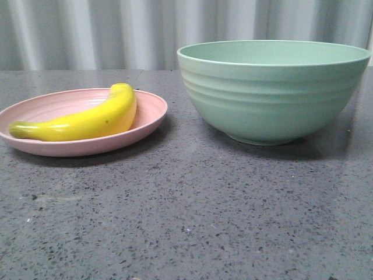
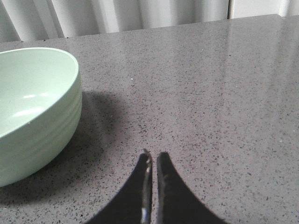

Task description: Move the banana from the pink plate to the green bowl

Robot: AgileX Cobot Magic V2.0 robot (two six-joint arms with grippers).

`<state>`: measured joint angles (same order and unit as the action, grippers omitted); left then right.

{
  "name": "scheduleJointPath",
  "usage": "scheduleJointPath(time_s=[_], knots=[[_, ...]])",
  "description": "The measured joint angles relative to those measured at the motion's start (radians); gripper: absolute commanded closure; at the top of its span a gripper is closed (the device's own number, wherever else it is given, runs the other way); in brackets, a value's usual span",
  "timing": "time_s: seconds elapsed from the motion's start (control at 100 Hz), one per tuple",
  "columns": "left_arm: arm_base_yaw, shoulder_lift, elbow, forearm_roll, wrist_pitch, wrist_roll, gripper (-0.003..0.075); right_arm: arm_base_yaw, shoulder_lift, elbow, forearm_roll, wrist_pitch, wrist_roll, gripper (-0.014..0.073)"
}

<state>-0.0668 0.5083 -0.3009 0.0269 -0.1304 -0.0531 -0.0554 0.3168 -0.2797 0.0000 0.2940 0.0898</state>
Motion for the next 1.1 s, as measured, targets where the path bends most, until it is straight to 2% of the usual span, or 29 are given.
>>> scheduleJointPath(time_s=[0.55,0.77,0.91,1.1], knots=[[-0.375,0.358,-0.326,0.008,0.344,0.000,0.0291,0.000,0.000,0.000,0.000,-0.002,0.000,0.0655],[-0.521,0.527,-0.428,0.008,0.406,0.000,0.0291,0.000,0.000,0.000,0.000,-0.002,0.000,0.0655],[-0.578,0.632,-0.493,0.008,0.455,0.000,0.0291,0.000,0.000,0.000,0.000,-0.003,0.000,0.0655],[-0.591,0.769,-0.591,0.003,0.590,0.000,0.0293,0.000,0.000,0.000,0.000,-0.003,0.000,0.0655]])
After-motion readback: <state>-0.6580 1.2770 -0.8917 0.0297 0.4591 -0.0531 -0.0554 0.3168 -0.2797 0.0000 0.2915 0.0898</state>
